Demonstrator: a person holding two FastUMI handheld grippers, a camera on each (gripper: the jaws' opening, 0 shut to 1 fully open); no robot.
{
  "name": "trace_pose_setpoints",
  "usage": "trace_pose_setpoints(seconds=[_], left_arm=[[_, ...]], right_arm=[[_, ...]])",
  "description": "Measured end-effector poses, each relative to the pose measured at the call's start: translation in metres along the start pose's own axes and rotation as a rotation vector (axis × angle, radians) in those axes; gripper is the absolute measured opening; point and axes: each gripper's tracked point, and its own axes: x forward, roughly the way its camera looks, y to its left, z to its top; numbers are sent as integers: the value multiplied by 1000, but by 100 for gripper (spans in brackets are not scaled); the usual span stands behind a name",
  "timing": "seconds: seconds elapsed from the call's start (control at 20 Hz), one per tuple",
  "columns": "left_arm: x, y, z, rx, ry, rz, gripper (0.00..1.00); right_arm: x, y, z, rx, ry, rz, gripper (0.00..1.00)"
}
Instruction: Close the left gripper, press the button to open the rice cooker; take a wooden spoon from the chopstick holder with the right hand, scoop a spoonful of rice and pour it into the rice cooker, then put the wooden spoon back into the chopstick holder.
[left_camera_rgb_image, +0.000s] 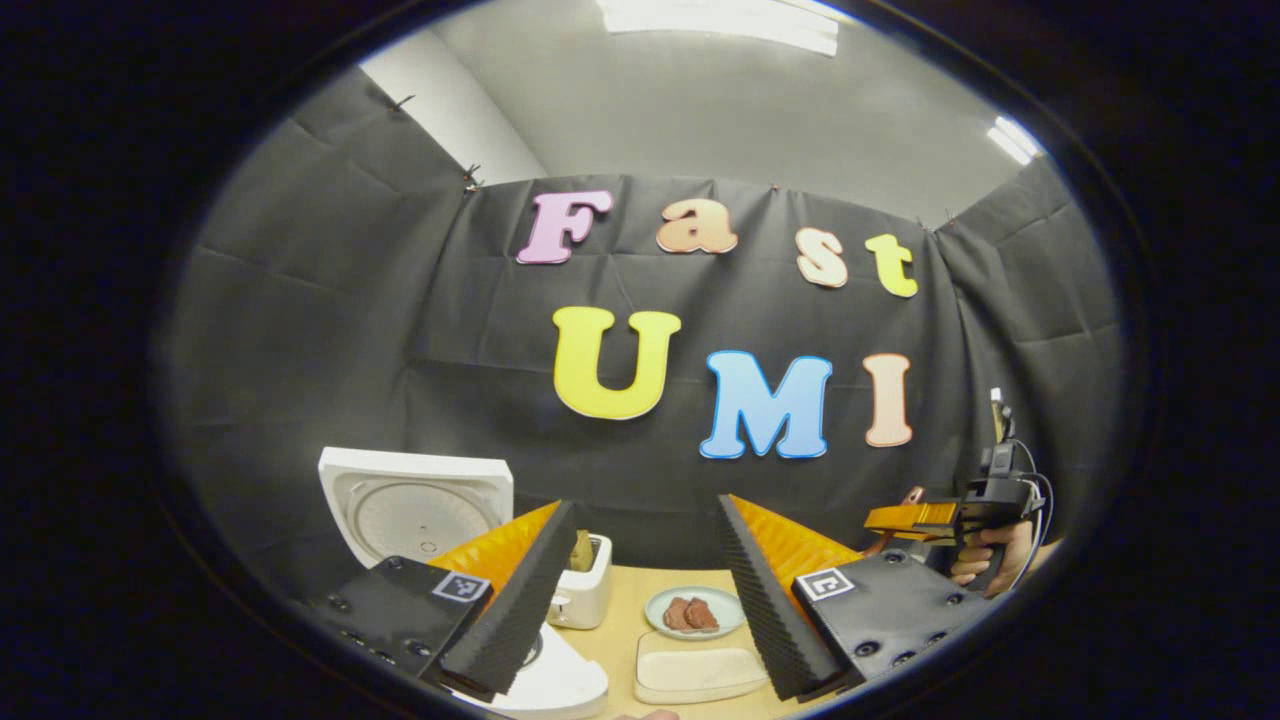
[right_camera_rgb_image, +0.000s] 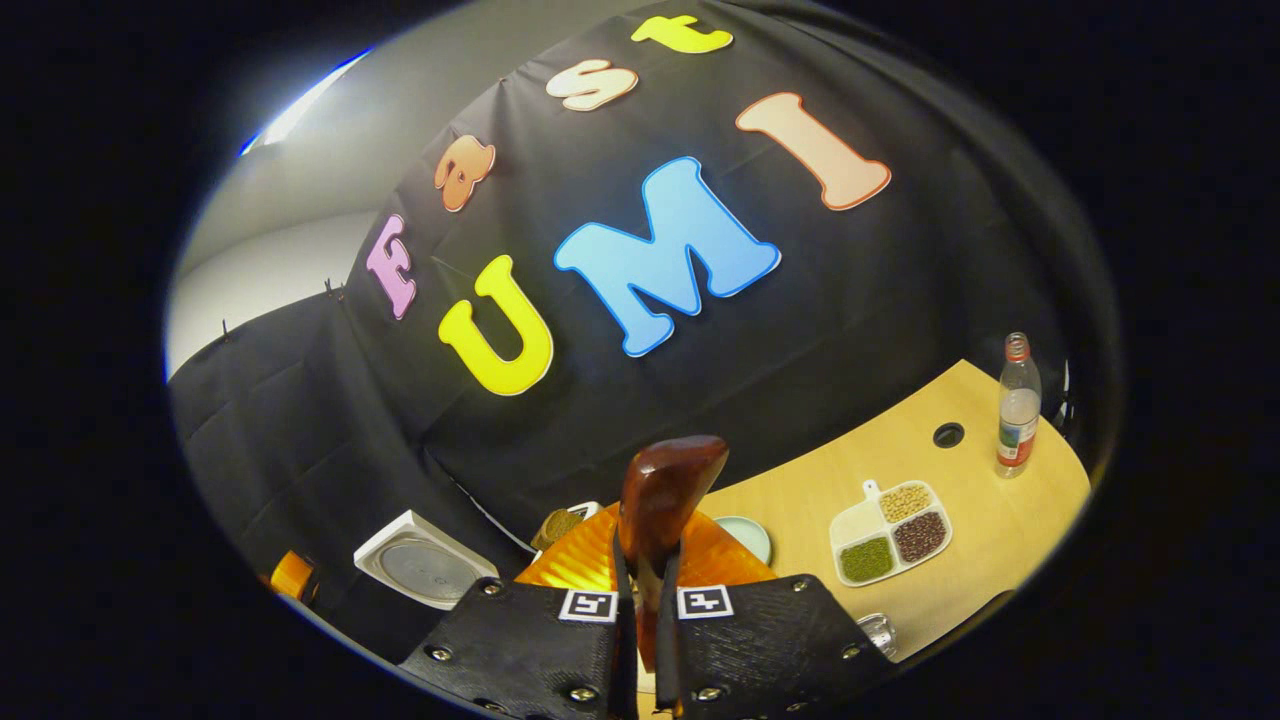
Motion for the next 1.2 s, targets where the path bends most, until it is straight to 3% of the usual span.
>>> trace_pose_setpoints(seconds=[0.45, 0.8, 1.05, 1.2], left_arm=[[13, -40, -15, 20, 45, -66, 97], [11, -57, -18, 17, 52, -81, 97], [7, -57, -26, 21, 76, -66, 94], [4, -54, -22, 26, 71, -54, 96]], right_arm=[[-17, -77, -12, -29, 6, -183, 7], [-25, -128, -44, -50, 48, -313, 7], [-25, -146, -76, -73, 115, -347, 7], [-16, -156, -97, -101, 162, -353, 7]])
